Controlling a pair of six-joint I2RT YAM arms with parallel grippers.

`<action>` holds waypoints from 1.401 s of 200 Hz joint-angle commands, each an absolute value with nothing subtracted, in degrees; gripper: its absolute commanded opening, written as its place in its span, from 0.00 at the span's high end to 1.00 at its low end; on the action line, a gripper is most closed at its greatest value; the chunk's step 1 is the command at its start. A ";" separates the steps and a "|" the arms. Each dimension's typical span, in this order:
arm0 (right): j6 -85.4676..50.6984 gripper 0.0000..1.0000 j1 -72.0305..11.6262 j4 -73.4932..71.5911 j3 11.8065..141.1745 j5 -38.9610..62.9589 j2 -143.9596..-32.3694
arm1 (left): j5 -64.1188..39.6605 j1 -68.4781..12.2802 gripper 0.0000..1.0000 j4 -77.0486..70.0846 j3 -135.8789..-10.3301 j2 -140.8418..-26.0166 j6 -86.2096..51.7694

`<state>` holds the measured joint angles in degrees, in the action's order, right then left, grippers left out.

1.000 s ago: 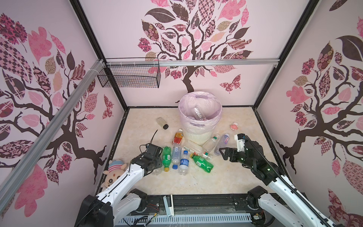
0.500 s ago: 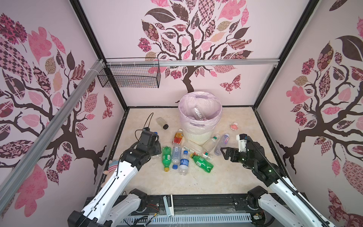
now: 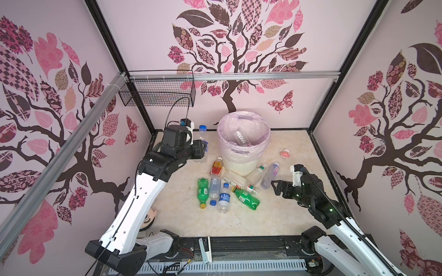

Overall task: Throw the plastic bottles in the bin
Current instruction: Pick up the plastic bottle from the middle-left of the table, then throw the plastic bottle into the trash bin.

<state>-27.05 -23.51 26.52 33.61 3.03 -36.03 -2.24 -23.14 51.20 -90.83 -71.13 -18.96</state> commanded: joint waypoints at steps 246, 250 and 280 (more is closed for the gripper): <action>-30.56 0.05 -23.67 32.78 35.07 2.73 -29.60 | -31.47 -23.03 0.53 27.21 -112.00 -99.40 -28.74; -30.58 0.05 -23.69 32.76 35.07 2.72 -29.62 | -31.47 -23.03 0.53 27.05 -111.85 -99.40 -28.69; -30.59 0.04 -23.66 32.68 35.07 2.81 -29.53 | -31.81 -23.03 0.51 26.46 -111.62 -99.54 -28.66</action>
<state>-30.04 -23.51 31.97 33.61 3.03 -29.74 -31.18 -23.14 28.95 -111.31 -99.39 -29.54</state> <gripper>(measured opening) 0.955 0.478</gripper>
